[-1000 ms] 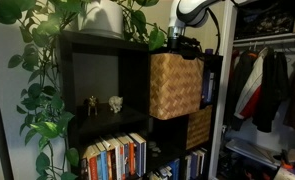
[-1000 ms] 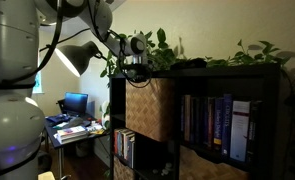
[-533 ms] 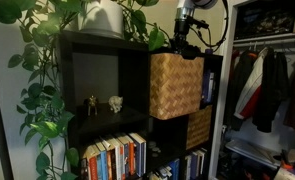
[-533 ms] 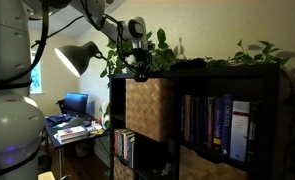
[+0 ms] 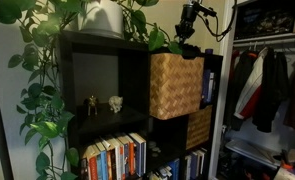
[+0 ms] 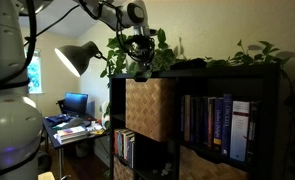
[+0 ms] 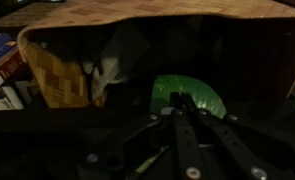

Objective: Open the drawer, take out the black object then close the drawer.

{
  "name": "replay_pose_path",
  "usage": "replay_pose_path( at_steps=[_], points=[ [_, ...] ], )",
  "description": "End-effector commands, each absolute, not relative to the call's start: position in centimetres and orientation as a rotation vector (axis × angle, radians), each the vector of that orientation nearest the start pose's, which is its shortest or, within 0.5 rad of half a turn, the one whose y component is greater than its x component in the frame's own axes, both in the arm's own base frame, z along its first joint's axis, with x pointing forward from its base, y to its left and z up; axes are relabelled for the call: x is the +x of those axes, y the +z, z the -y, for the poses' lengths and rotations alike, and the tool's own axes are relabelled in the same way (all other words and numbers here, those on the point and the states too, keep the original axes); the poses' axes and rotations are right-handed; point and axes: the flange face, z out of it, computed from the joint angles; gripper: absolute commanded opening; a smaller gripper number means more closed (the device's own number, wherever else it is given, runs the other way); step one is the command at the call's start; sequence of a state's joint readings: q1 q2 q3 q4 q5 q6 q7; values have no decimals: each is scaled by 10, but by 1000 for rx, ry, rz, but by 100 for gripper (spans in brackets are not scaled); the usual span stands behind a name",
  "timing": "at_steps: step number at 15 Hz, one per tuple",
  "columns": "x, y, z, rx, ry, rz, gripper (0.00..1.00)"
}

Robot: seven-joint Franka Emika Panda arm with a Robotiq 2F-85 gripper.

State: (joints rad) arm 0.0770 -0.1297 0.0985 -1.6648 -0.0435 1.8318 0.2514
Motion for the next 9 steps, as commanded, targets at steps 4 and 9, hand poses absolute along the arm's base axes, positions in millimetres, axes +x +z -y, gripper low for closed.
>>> replay_pose_path(
  at_steps=[4, 9],
  points=[
    [516, 693, -67, -3104, -429, -215, 33],
    [492, 690, -61, -3077, -338, -223, 64]
  ],
)
